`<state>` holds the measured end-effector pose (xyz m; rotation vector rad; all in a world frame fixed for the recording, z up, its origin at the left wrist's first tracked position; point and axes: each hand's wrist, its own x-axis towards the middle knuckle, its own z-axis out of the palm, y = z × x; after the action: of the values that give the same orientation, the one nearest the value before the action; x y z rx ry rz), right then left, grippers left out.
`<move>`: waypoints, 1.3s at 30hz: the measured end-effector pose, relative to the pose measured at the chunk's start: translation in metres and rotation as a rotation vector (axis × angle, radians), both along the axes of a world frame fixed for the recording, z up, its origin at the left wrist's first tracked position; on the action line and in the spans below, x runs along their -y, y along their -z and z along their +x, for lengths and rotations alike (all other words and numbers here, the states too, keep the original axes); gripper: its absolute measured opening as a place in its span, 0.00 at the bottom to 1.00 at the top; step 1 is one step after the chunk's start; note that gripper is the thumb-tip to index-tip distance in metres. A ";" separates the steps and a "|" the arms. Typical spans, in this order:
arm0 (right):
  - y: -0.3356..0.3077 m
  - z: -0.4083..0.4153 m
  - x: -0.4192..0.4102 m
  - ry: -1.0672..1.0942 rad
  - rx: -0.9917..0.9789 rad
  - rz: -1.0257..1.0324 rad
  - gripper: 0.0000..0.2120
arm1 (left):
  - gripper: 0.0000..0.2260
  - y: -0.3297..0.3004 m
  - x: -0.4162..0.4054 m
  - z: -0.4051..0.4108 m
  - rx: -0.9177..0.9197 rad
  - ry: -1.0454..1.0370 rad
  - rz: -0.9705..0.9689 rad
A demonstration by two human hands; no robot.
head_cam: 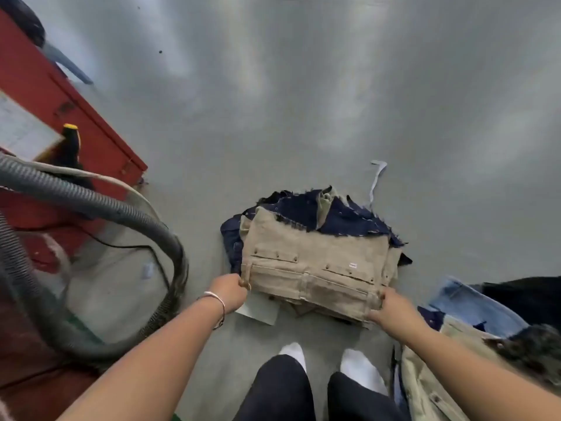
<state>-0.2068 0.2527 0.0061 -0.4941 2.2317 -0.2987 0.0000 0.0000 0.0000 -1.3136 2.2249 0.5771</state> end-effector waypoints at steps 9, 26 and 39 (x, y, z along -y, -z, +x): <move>0.045 -0.003 0.007 0.655 0.420 -0.155 0.15 | 0.15 0.053 0.023 -0.006 -0.214 -0.239 0.051; -0.003 -0.029 -0.015 0.769 1.060 -0.238 0.08 | 0.09 -0.041 0.016 -0.024 -0.747 -1.002 0.987; 0.029 0.007 -0.012 0.892 0.742 -0.080 0.10 | 0.10 0.029 -0.026 0.012 -0.179 -0.684 0.499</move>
<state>-0.1996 0.2650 -0.0227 0.5463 1.5696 -0.8657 0.0120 0.0257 -0.0291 -1.7615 1.5404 1.4326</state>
